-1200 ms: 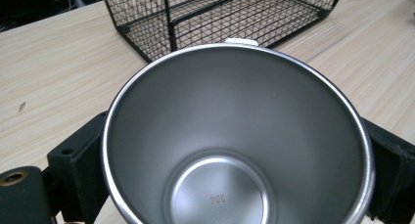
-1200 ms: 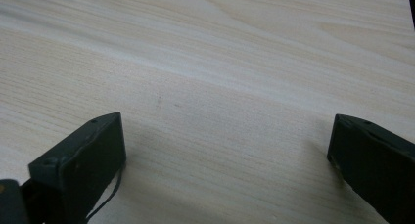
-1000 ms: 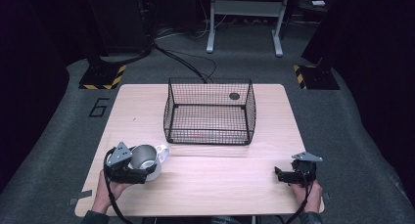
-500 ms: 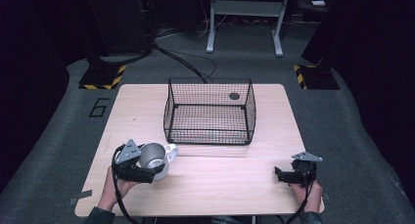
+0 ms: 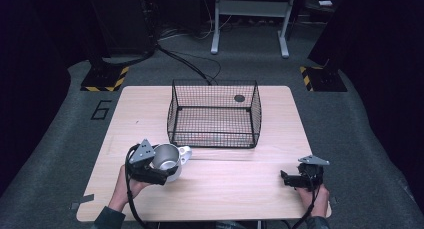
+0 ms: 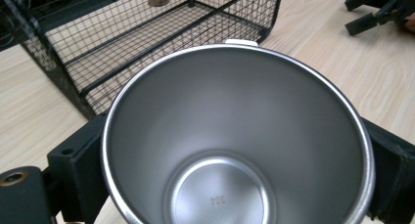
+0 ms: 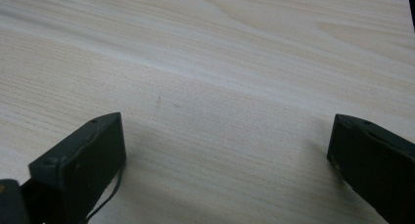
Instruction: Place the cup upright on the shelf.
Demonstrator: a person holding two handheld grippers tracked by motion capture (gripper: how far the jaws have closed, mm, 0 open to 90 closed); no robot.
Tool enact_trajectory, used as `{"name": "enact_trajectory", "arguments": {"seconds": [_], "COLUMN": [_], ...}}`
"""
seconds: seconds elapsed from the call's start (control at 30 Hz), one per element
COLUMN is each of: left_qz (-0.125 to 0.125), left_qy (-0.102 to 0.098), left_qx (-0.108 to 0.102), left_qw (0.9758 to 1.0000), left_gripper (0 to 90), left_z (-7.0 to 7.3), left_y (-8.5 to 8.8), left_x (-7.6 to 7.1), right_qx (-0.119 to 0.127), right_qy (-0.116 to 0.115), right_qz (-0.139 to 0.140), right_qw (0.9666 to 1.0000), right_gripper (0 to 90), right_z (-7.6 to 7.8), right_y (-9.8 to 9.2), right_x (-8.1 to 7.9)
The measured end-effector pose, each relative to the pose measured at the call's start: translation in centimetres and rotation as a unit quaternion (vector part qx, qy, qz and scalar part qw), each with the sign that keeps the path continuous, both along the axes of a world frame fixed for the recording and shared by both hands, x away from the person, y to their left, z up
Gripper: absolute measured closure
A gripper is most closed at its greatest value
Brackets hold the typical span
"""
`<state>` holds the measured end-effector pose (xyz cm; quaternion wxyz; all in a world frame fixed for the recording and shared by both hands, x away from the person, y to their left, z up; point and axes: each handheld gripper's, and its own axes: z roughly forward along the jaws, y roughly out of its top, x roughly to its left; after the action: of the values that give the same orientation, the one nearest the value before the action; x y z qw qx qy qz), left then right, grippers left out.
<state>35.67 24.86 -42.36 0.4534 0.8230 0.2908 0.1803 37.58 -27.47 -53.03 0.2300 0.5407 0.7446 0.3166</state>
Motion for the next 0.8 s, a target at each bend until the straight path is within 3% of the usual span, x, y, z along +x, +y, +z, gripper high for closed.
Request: {"name": "enact_trajectory", "arguments": {"seconds": [0.57,0.8], "left_qz": [-0.028,-0.032], "left_qy": [-0.009,-0.025], "left_qx": [0.001,0.002], "left_qw": [0.9996,0.9992], "left_gripper": [6.6,6.6], "left_z": [2.0,3.4], "left_y": [-2.7,-3.7], "left_x": [1.1,1.7], "right_qx": [0.000,0.000], "right_qy": [0.000,-0.001], "right_qz": [0.000,0.002], "right_qw": [1.0000,1.0000], "right_gripper": [0.8,0.8], "right_z": [0.0,0.0], "right_y": [0.0,-0.1], "right_x": [0.0,0.0]}}
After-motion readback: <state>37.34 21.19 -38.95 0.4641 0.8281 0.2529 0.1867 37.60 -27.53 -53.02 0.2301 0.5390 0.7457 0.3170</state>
